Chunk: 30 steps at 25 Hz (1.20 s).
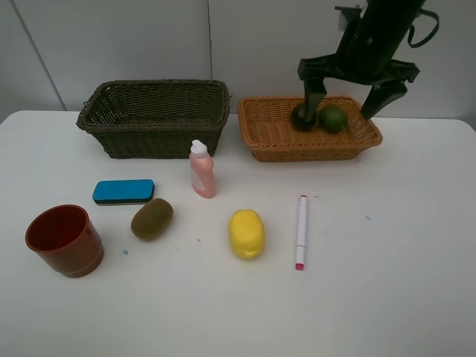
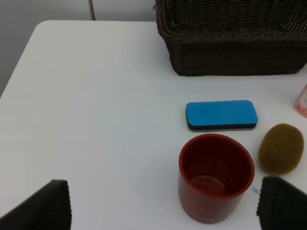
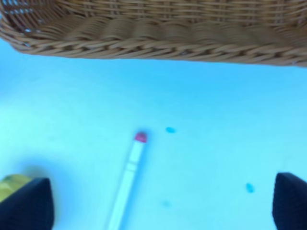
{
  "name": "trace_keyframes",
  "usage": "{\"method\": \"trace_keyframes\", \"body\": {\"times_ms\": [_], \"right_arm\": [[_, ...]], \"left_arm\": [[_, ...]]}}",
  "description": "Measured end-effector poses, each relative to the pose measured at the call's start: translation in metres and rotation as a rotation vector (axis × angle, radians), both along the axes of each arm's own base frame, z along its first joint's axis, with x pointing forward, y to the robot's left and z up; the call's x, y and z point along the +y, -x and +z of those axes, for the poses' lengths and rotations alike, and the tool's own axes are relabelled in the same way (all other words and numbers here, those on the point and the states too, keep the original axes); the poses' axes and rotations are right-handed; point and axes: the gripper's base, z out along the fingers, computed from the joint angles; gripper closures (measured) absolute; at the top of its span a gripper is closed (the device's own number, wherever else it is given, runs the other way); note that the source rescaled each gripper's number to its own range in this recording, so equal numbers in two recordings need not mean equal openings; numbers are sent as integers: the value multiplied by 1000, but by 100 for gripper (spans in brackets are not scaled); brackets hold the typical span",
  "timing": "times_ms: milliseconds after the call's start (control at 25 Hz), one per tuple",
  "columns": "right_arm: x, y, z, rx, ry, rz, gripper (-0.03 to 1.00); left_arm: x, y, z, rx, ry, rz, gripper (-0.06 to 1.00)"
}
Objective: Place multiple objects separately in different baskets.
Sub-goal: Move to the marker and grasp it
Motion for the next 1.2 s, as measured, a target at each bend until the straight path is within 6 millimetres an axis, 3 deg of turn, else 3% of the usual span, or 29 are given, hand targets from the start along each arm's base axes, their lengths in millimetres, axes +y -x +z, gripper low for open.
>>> {"method": "trace_keyframes", "body": {"times_ms": [160, 280, 600, 800, 1200], "right_arm": [[15, 6, -1, -3, 5, -56, -3], [20, 14, -12, 34, 18, -79, -3], [19, 34, -73, 97, 1, -83, -3], [17, 46, -99, 121, -38, -103, -3], [25, 62, -118, 120, -48, -75, -3]], "left_arm": [[0, 0, 0, 0, 0, 0, -5], [0, 0, 0, 0, 0, 0, -5], [0, 0, 0, 0, 0, 0, -5], [0, 0, 0, 0, 0, 0, -5], [0, 0, 0, 0, 0, 0, -5]]}}
